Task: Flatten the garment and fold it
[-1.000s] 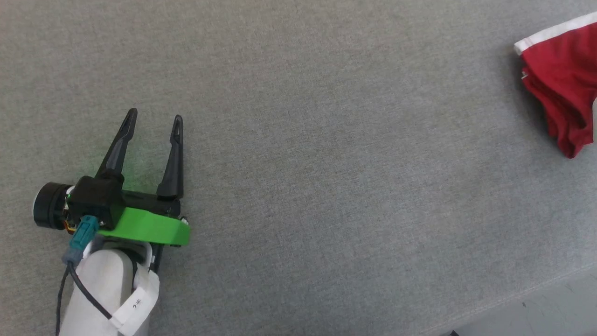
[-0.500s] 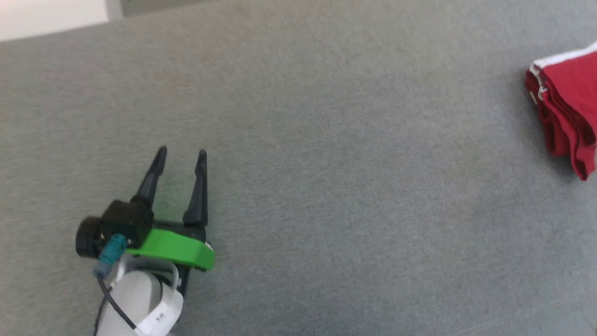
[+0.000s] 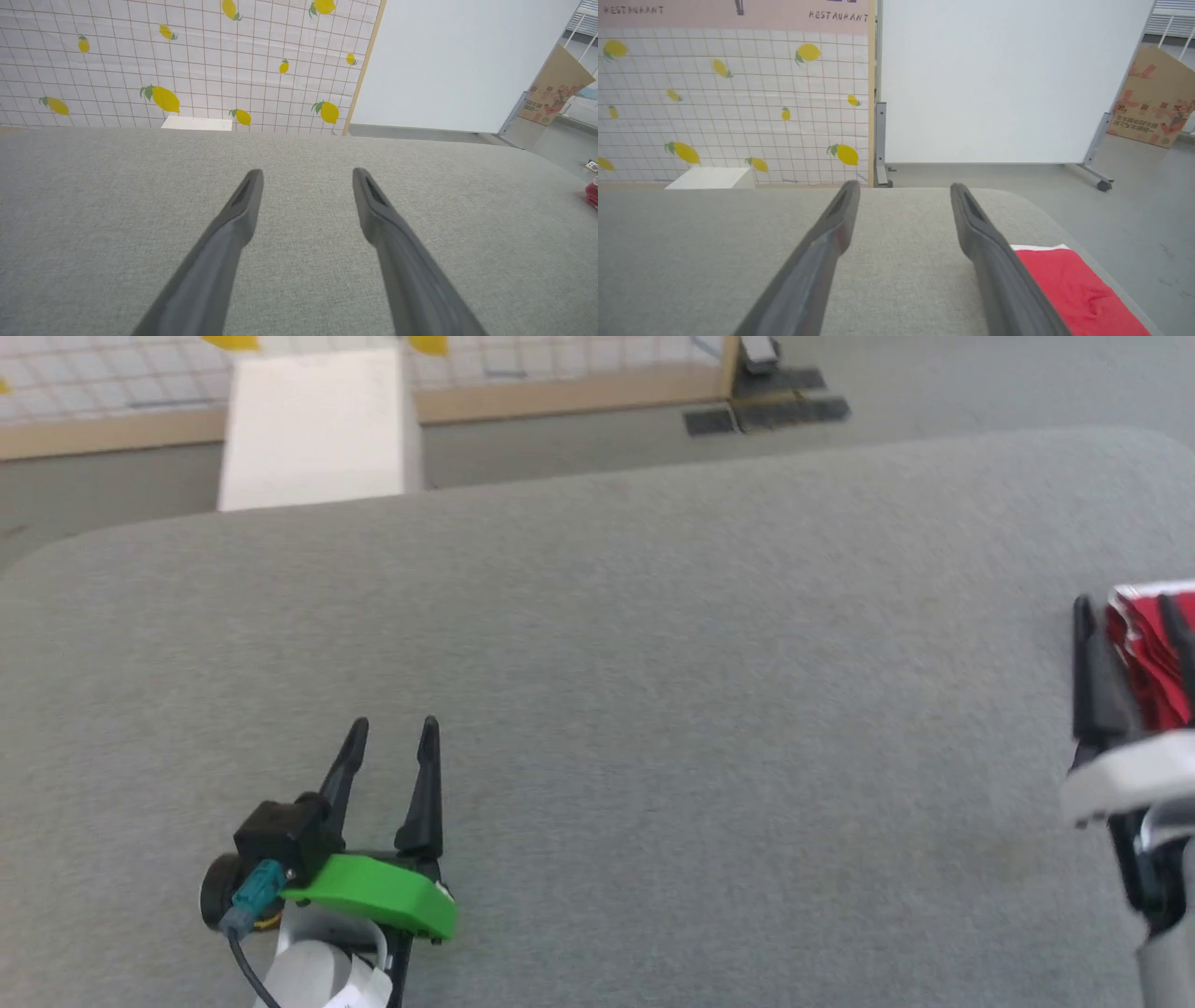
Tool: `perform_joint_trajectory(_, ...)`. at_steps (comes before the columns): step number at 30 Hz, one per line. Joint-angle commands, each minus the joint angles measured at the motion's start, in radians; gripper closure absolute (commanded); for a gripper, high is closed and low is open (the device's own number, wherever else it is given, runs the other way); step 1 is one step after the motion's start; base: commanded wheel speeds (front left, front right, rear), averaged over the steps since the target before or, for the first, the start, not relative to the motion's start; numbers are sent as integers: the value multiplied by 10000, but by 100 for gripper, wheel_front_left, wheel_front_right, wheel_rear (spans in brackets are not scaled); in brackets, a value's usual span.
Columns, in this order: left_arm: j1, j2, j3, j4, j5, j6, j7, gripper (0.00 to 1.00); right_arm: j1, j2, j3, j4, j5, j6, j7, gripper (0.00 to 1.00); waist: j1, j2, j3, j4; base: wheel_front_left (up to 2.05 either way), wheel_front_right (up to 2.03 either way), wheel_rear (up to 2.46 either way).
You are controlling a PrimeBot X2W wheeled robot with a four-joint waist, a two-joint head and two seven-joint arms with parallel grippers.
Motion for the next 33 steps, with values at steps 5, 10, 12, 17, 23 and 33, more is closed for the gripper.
perform_joint_trajectory(5, 355, -82, 31, 50, -170, 0, -38, 0, 1453, 570, 215, -1637, 96, -17, -151, 0, 1, -1, -1163, 1201, 0, 0, 0)
perform_joint_trajectory(10, 476, -107, -51, -11, -176, -32, -39, 0, 2456, 1128, 283, -2309, -176, -17, -54, 0, 1, -1, -1319, 1427, 0, 0, 0)
perform_joint_trajectory(12, 525, -113, -61, -69, -165, -39, -39, 0, 2794, 1289, 323, -2441, -339, -17, -37, 0, 1, -1, -1374, 1501, 0, 0, 0)
perform_joint_trajectory(17, 672, -121, -219, -236, -373, 89, -39, 0, 3717, 1767, 266, -2677, -592, -17, -150, 0, 1, -1, -1467, 1727, 0, 0, 0)
perform_joint_trajectory(23, 830, -122, -338, -289, -525, 235, -39, 0, 4038, 1887, 390, -2600, -574, -17, -228, 0, 1, -1, -1502, 1776, 0, 0, 0)
perform_joint_trajectory(33, 871, -123, -395, -202, -614, 302, -39, 0, 4077, 1915, 529, -2452, -309, -17, -310, 0, 1, -1, -1492, 1840, 0, 0, 0)
